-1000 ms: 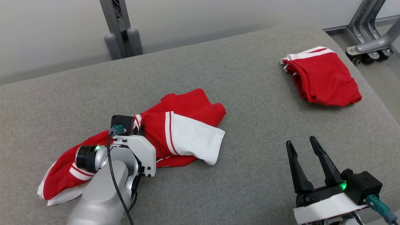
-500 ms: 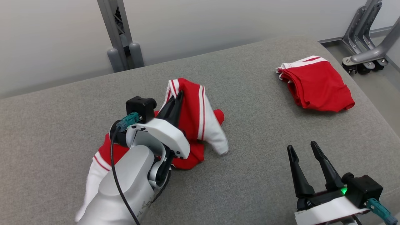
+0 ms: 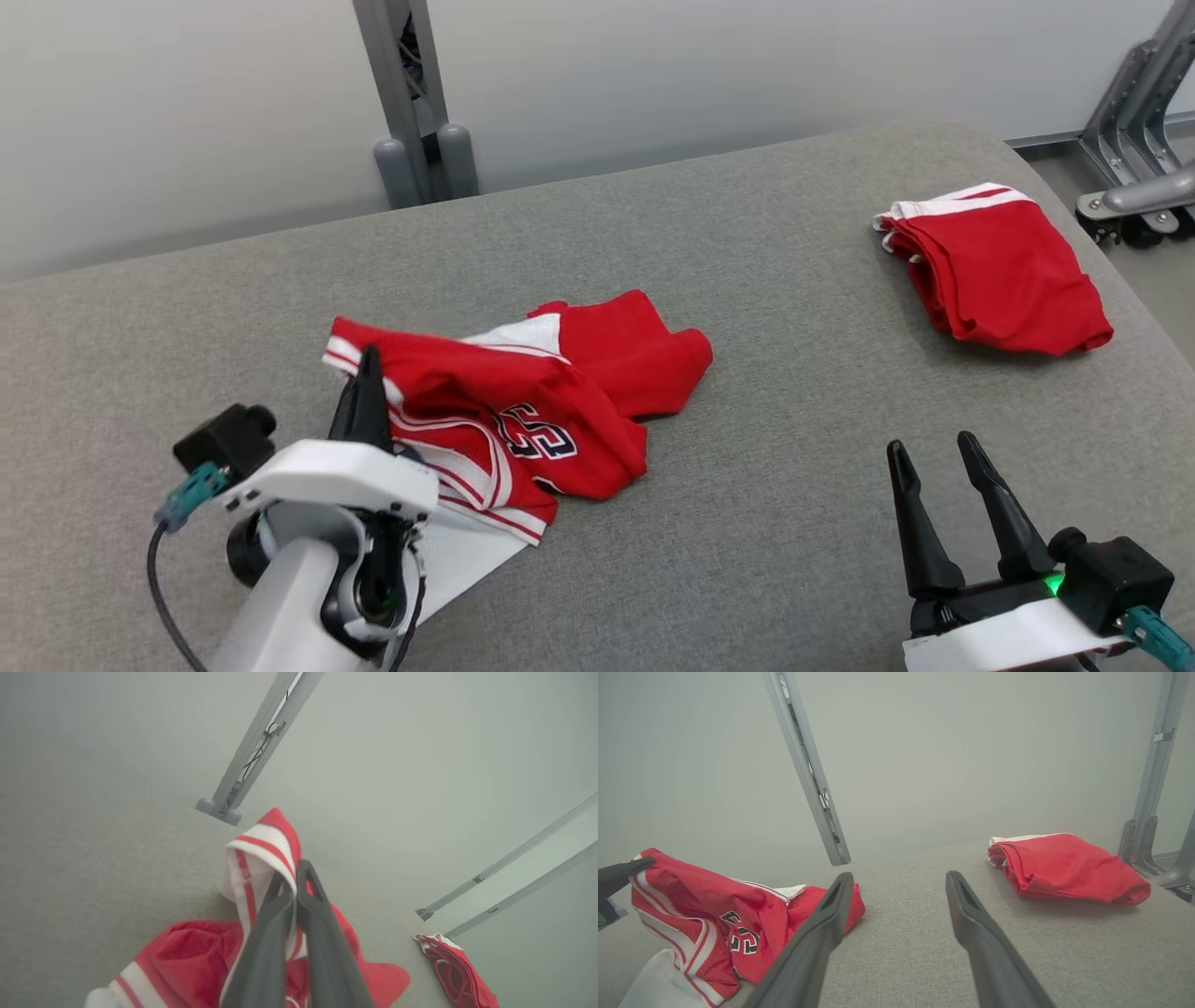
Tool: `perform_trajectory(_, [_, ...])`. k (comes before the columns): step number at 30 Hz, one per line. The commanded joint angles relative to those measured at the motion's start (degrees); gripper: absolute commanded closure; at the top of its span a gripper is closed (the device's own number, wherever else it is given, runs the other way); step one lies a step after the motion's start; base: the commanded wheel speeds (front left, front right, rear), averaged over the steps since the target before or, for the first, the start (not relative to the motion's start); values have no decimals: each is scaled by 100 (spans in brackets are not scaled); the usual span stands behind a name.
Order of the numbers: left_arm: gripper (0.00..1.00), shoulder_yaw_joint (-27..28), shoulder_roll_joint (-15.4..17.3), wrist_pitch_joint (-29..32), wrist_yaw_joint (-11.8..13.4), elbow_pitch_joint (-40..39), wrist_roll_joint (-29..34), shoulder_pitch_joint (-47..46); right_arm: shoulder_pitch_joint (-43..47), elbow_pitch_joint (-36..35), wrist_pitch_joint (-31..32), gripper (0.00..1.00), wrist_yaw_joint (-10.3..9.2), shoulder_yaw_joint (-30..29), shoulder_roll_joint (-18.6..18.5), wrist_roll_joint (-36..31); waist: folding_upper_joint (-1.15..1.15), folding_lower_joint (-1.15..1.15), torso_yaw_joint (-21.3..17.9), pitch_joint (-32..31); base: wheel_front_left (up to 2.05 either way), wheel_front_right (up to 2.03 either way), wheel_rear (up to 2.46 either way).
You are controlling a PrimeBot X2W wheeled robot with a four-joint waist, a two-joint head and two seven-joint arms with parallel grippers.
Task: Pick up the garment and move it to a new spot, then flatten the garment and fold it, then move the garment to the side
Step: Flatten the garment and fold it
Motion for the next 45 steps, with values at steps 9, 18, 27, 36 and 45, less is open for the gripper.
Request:
perform_trajectory(9, [100,375,228,-24,286,-878,13,1407,35,-66,0,0,-2,-68,-26,-43,0,0,401,73,0,0,0])
perform_trajectory(18, [100,838,330,-28,791,-1434,690,2129,30,-11,-1,0,-2,-94,-27,-65,0,0,663,118,0,0,0])
perform_trajectory(27, [100,757,404,334,931,-1115,646,2556,53,17,0,0,-2,-130,-26,-80,0,0,787,63,0,0,0])
perform_trajectory(36, [0,654,557,255,879,-1454,892,2464,90,84,-1,0,-2,-140,-26,-114,0,0,955,-36,0,0,0])
perform_trajectory(45, [0,533,947,11,881,-2296,1889,2087,15,168,0,0,-2,-44,-26,-144,0,0,945,-325,0,0,0])
